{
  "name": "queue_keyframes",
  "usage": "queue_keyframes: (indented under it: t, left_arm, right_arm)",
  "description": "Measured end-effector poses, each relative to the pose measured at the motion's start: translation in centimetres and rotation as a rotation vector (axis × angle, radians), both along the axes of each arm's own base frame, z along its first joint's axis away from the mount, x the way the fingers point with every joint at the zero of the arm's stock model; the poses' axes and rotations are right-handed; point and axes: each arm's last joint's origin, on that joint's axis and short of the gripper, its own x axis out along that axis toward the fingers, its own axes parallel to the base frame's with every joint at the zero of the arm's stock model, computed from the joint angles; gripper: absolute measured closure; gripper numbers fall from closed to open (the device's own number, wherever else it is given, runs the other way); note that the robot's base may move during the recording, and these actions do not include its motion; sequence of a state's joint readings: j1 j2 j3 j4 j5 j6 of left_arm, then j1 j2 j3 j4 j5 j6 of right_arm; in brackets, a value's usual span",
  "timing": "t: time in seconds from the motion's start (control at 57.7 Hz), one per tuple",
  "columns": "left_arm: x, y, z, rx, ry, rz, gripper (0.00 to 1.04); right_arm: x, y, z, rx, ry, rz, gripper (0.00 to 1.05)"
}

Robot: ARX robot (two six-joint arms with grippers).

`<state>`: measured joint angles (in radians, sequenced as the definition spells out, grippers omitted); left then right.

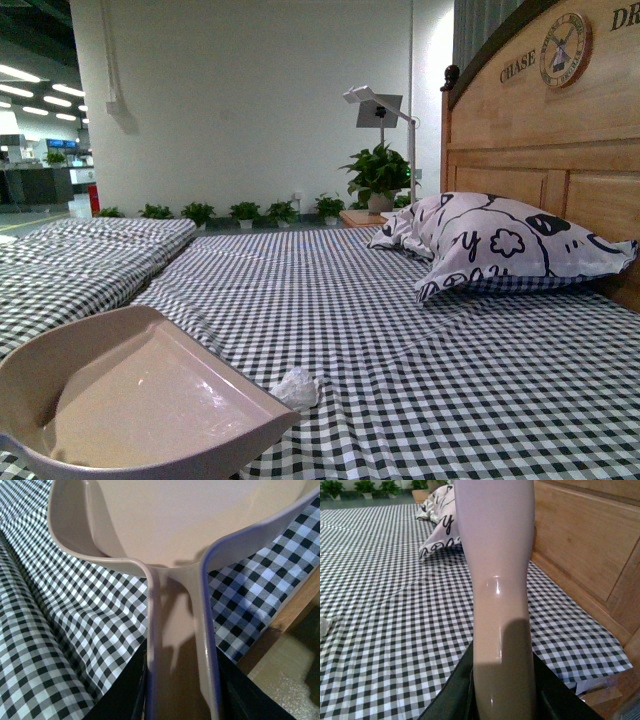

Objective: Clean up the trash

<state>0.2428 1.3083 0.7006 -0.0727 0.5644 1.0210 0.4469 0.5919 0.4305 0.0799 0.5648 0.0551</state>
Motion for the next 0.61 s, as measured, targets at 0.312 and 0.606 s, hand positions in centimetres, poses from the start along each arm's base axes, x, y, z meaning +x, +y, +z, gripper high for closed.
queue_keyframes:
  t: [0.312,0.606]
  left_arm:
    - [2.5,0.3,-1.7,0.003,0.074,-0.007,0.77]
    - [4.1,-0.5,-2.6,0.020,0.073,-0.039,0.77]
  right_arm:
    - [0.0,0.0,0.0,0.000,0.000,0.000,0.85]
    - [0.0,0.0,0.0,0.000,0.000,0.000,0.85]
